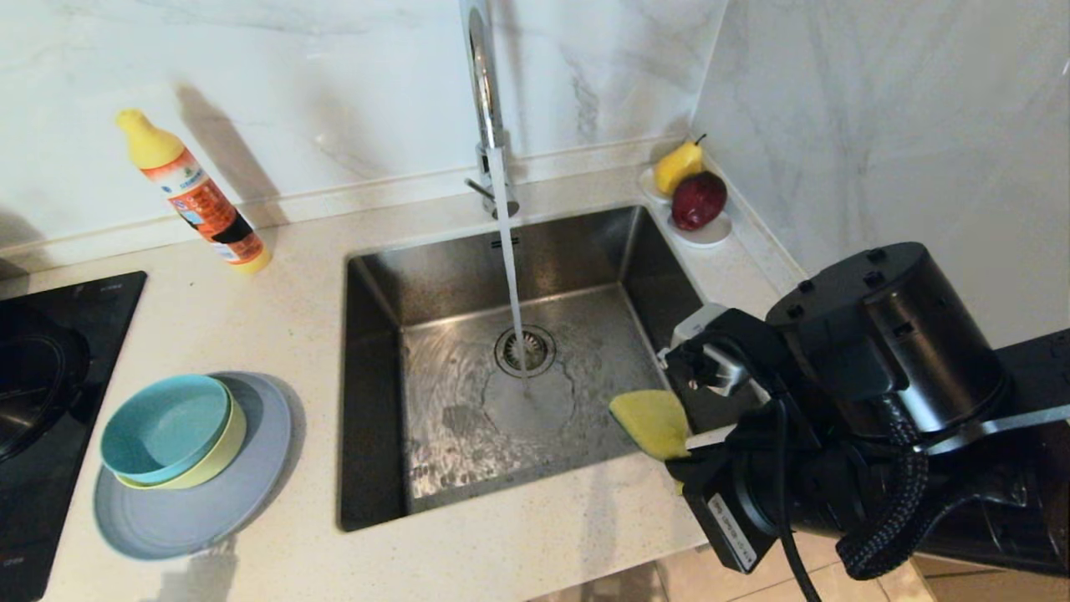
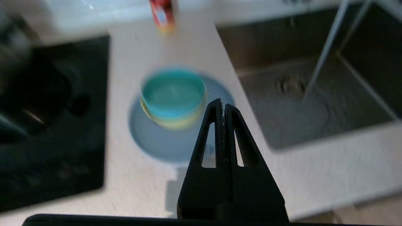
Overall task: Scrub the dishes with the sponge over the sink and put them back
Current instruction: Pick up a bowl and the sponge
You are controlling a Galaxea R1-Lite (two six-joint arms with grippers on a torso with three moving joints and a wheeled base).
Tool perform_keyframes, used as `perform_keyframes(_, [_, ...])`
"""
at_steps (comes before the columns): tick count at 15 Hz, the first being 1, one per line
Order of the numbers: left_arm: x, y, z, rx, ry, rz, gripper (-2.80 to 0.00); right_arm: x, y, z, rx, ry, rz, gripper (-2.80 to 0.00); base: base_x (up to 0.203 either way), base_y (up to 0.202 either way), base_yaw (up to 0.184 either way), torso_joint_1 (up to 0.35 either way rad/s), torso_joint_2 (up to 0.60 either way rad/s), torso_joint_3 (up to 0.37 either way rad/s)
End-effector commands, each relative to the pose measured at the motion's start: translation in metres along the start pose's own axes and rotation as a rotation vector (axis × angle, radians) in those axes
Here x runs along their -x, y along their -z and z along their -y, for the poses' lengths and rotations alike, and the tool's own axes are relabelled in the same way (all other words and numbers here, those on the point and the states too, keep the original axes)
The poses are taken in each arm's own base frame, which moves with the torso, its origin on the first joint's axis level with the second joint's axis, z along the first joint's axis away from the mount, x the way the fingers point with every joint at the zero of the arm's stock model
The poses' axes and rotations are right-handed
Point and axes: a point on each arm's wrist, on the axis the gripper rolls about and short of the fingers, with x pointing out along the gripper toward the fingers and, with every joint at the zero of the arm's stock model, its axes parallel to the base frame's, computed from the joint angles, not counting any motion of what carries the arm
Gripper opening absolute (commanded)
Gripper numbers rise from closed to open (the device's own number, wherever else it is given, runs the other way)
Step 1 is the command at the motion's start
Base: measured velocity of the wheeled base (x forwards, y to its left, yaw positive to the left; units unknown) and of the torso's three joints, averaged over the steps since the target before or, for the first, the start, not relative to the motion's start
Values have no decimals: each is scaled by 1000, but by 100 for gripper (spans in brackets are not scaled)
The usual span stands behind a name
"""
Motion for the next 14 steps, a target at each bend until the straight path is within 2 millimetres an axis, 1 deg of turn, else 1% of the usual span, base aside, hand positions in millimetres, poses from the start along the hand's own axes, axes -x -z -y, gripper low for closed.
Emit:
perform_keyframes(1, [-26,-55,-5,-7,-39,-34,-280,8,-2,2,0,3,22,-280,0,0,0,0,0,0])
perform_keyframes(3, [-50,-98,-10,-30,-135,-69,-280,10,-1,3,-1,2,22,-280,0,0,0,0,0,0])
perform_keyframes(5, [-87,-118,-11,-85,-180,-175,-280,10,-2,3,-4,3,26,-280,0,0,0,0,0,0])
perform_keyframes(7, [-128,-133,-13,-135,-226,-263,-280,8,-3,2,-3,3,25,-280,0,0,0,0,0,0])
perform_keyframes(9, [-171,-137,-13,-175,-258,-364,-280,3,-1,1,0,3,11,-280,0,0,0,0,0,0])
perform_keyframes(10, [-192,-135,-12,-187,-264,-422,-280,1,-2,1,-1,5,7,-280,0,0,0,0,0,0])
perform_keyframes(12, [-229,-123,-12,-186,-274,-546,-280,0,-3,0,-1,5,6,-280,0,0,0,0,0,0])
perform_keyframes(14, [-265,-104,-20,-134,-309,-666,-280,-1,-2,0,1,5,1,-280,0,0,0,0,0,0])
